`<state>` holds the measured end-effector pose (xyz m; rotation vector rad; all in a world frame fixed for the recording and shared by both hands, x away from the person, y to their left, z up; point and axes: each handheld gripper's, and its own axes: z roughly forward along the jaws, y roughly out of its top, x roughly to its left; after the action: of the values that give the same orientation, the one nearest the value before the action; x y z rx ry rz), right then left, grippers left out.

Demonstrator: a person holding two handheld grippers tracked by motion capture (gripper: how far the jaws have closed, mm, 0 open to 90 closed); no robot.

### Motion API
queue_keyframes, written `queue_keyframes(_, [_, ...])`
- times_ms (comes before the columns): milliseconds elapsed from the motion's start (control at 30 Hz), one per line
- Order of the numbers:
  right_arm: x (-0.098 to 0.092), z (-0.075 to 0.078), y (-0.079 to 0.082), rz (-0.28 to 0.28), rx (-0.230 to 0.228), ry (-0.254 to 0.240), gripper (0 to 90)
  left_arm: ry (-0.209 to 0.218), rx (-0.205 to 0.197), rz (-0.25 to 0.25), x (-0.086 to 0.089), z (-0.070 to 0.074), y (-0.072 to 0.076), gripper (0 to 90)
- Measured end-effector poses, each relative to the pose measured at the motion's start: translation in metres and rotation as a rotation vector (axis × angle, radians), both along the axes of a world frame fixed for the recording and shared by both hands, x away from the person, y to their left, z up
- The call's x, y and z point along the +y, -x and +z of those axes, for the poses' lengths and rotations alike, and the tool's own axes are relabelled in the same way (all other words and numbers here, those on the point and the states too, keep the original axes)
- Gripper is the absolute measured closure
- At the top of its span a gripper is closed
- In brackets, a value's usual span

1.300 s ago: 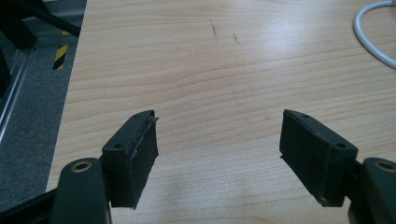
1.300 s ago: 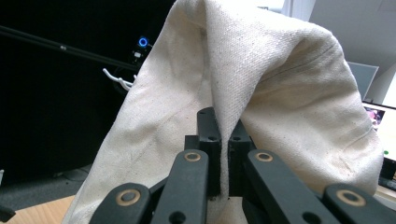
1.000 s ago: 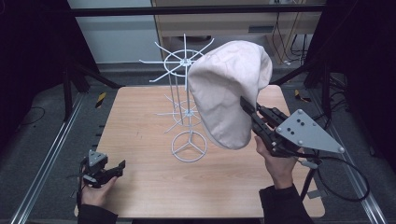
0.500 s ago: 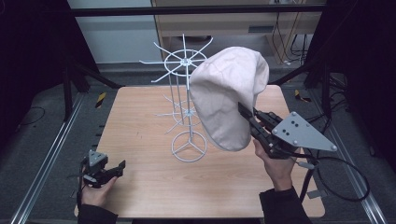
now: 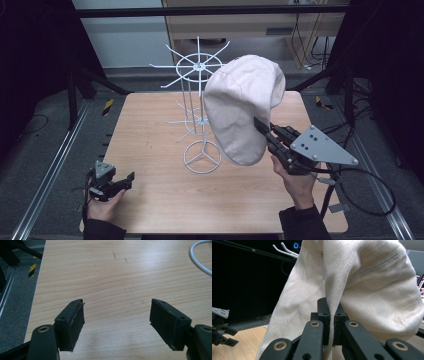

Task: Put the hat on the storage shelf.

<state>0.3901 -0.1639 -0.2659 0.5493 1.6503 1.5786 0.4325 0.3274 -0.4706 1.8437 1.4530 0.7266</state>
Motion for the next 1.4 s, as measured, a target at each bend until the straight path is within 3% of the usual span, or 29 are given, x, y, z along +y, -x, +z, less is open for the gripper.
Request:
queue_keyframes(467, [-0.001,-0.009,-0.005,0.004,0.054,0.023,88.4,-0.001,0.002,0.000,0.000,0.000,0.000,27.1])
queue_keyframes(800, [0.001,-0.012,-0.010,-0.010,0.127,0.032,86.6,0.000,0.002,-0.001,0.000,0.000,0.000,27.1])
queue_keyframes(1400, [0.004,-0.020,-0.020,-0.031,0.198,0.058,81.6,-0.001,0.004,-0.001,0.000,0.000,0.000,27.0])
